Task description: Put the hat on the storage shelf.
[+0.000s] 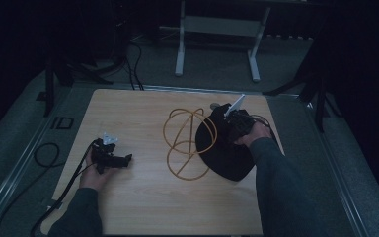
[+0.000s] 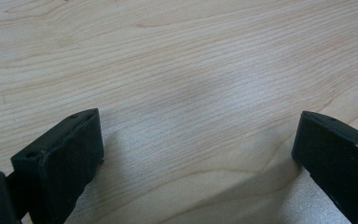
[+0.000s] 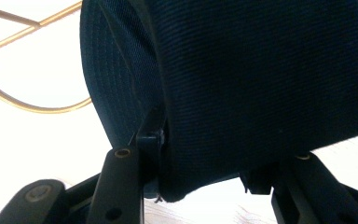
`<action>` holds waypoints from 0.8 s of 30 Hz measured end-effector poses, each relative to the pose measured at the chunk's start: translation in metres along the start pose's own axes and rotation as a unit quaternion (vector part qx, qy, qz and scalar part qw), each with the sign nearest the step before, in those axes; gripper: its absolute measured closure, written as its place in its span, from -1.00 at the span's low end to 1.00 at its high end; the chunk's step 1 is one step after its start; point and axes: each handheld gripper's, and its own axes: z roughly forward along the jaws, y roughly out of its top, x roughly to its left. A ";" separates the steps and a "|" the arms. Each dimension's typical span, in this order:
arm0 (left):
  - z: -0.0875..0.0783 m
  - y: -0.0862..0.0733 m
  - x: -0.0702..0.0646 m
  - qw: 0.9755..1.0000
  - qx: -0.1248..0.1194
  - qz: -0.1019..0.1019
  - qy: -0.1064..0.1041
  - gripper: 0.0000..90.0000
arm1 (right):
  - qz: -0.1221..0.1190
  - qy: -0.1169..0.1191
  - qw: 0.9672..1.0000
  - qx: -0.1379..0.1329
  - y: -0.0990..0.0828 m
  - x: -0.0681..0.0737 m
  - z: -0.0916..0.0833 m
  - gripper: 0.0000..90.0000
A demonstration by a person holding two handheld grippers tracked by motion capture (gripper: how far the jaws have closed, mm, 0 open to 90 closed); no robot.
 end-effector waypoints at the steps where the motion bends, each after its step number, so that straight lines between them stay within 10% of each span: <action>1: 0.000 0.000 0.000 1.000 0.000 0.000 0.000 -0.95 | 0.000 0.001 1.000 0.000 0.000 -0.001 0.000 0.32; 24: 0.000 0.000 0.000 1.000 0.000 0.000 0.000 -0.95 | -0.021 -0.013 0.999 0.030 0.005 -0.005 -0.007 0.91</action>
